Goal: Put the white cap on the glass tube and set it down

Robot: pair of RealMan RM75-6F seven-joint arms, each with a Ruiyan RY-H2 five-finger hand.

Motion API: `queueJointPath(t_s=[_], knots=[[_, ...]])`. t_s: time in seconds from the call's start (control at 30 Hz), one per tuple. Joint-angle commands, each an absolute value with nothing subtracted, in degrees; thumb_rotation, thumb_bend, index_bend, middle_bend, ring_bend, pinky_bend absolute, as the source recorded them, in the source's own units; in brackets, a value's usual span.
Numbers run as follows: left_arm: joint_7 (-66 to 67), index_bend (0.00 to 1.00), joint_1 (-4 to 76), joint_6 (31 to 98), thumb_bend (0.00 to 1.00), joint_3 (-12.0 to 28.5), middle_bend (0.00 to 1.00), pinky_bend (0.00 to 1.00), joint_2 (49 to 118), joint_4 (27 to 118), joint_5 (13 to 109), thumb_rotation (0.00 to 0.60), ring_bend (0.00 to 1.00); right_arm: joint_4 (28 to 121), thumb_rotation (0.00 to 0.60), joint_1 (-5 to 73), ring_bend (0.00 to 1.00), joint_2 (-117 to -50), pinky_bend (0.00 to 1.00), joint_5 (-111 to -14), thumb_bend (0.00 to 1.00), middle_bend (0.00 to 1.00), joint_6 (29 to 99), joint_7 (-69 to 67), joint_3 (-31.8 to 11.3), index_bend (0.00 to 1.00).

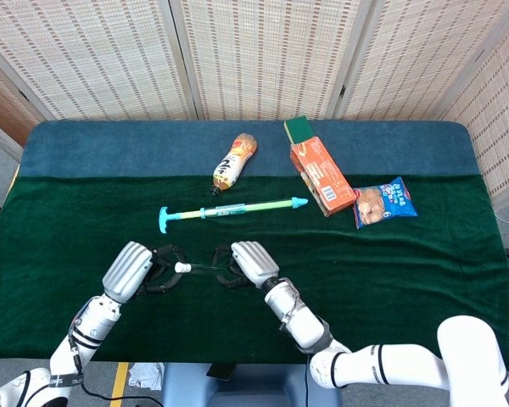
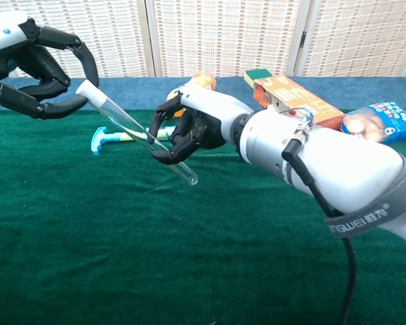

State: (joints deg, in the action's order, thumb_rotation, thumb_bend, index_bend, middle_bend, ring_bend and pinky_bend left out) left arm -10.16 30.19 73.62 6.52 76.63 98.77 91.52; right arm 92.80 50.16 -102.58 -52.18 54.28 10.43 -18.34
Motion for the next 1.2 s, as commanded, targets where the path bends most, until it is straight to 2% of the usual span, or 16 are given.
queueJointPath(t_s=[0.03, 0.2, 0.37, 0.63, 0.83, 1.1, 1.2], knots=[[-10.12, 0.60, 30.23, 73.61, 0.46, 6.46, 0.99, 0.83, 76.68, 98.68, 91.55, 0.600, 0.89, 92.72, 0.600, 50.19, 1.00, -102.71, 1.00, -52.16, 0.41, 1.00, 54.36, 10.36, -18.34, 0.88], [-9.96, 0.58, 30.24, 73.65, 0.46, 6.33, 0.99, 0.83, 76.71, 98.41, 91.58, 0.600, 0.89, 92.62, 0.600, 50.33, 1.00, -102.90, 1.00, -51.91, 0.41, 1.00, 54.45, 10.59, -18.29, 0.88], [-9.75, 0.35, 30.26, 73.27, 0.46, 6.06, 0.99, 0.83, 76.43, 98.39, 91.37, 0.600, 0.88, 92.60, 0.600, 50.34, 1.00, -103.00, 1.00, -51.63, 0.41, 1.00, 54.68, 10.79, -18.28, 0.88], [-9.86, 0.25, 30.28, 73.27, 0.46, 5.79, 0.99, 0.83, 76.16, 98.37, 91.63, 0.600, 0.88, 92.72, 0.600, 50.35, 1.00, -103.00, 1.00, -51.52, 0.41, 1.00, 54.87, 10.92, -18.27, 0.88], [-9.98, 0.25, 29.92, 73.74, 0.45, 5.56, 0.99, 0.83, 75.31, 98.64, 91.81, 0.600, 0.88, 92.77, 0.600, 50.23, 1.00, -102.54, 1.00, -51.31, 0.41, 1.00, 55.10, 11.37, -18.15, 0.88], [-10.09, 0.40, 29.30, 74.47, 0.45, 5.23, 0.99, 0.83, 74.66, 98.56, 91.97, 0.600, 0.88, 92.77, 0.600, 50.04, 1.00, -101.88, 1.00, -51.16, 0.41, 1.00, 55.17, 11.85, -17.81, 0.88], [-10.26, 0.42, 28.94, 74.81, 0.45, 5.20, 0.99, 0.83, 74.32, 98.36, 91.70, 0.600, 0.88, 92.87, 0.600, 50.05, 1.00, -100.77, 1.00, -50.90, 0.41, 1.00, 55.60, 13.68, -17.37, 0.88]])
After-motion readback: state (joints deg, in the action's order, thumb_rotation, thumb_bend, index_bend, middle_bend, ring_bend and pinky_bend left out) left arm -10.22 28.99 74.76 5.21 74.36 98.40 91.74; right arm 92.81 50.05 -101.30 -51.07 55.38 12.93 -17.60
